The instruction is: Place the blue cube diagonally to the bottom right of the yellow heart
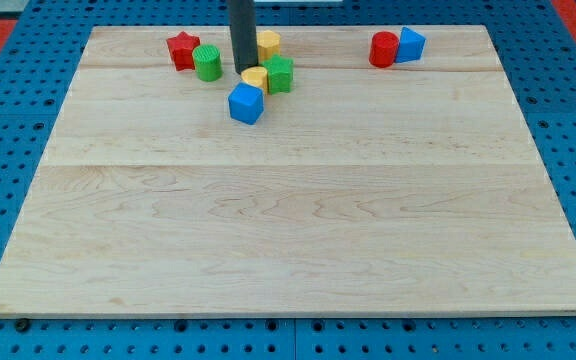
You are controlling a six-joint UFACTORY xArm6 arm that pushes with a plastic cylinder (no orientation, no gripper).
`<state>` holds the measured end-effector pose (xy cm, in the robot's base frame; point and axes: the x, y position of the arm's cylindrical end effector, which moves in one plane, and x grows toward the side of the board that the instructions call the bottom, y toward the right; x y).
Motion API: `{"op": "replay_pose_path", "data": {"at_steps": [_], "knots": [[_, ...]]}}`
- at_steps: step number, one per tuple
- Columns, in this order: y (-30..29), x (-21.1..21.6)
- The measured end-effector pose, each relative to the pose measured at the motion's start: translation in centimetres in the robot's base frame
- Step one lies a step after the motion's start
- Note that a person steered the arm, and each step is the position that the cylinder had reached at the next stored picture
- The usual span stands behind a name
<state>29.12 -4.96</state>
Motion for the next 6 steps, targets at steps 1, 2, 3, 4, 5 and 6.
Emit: {"op": "replay_pose_path", "data": {"at_steps": [1,2,3,4,5,6], "knots": [[0.9,2.2],[-0.9,3.0],[-3.5,3.0],[-4.1,3.6],[-2.2,7.7],[0.8,10.3]]}}
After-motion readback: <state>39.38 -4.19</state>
